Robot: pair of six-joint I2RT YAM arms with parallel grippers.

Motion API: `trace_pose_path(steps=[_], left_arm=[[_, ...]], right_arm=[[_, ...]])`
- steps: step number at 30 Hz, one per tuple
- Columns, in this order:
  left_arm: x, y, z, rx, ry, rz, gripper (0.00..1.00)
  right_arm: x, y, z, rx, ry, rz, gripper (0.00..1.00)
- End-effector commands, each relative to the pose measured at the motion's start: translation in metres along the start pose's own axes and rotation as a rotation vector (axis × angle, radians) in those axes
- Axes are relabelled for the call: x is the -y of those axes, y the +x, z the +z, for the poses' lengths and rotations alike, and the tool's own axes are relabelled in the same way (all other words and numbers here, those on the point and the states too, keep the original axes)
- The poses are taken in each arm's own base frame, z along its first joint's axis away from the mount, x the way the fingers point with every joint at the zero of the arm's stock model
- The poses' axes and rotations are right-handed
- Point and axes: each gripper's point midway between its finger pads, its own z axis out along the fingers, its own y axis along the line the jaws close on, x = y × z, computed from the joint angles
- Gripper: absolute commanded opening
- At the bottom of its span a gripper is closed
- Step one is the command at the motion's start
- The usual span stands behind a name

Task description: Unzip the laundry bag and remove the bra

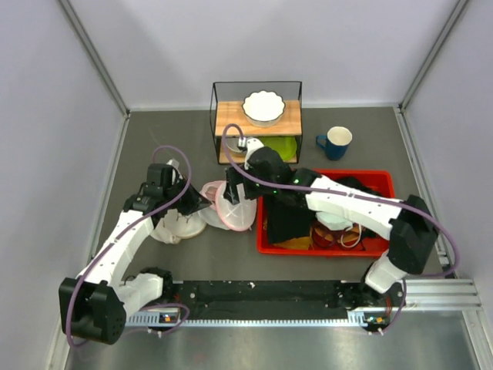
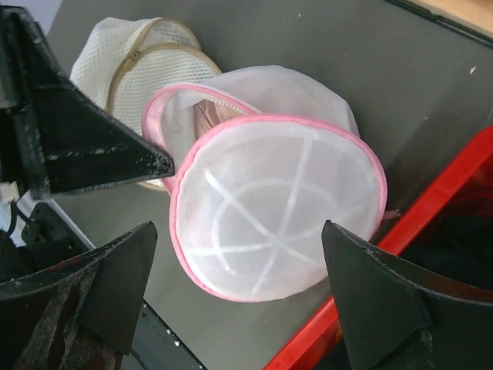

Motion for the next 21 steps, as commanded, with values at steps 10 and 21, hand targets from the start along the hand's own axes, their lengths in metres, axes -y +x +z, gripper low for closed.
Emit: trace_pose_path(steps=[10, 21], left_arm=[[0.024, -0.008, -0.006, 0.019, 0.090, 0.034, 0.00], [0.020, -0.013, -0.009, 0.050, 0.065, 0.050, 0.00]], right_arm=[[-0.009, -0.005, 0.046, -0.043, 0.187, 0.041, 0.99], [0.026, -0.008, 0.028, -0.029, 0.300, 0.059, 0.70]])
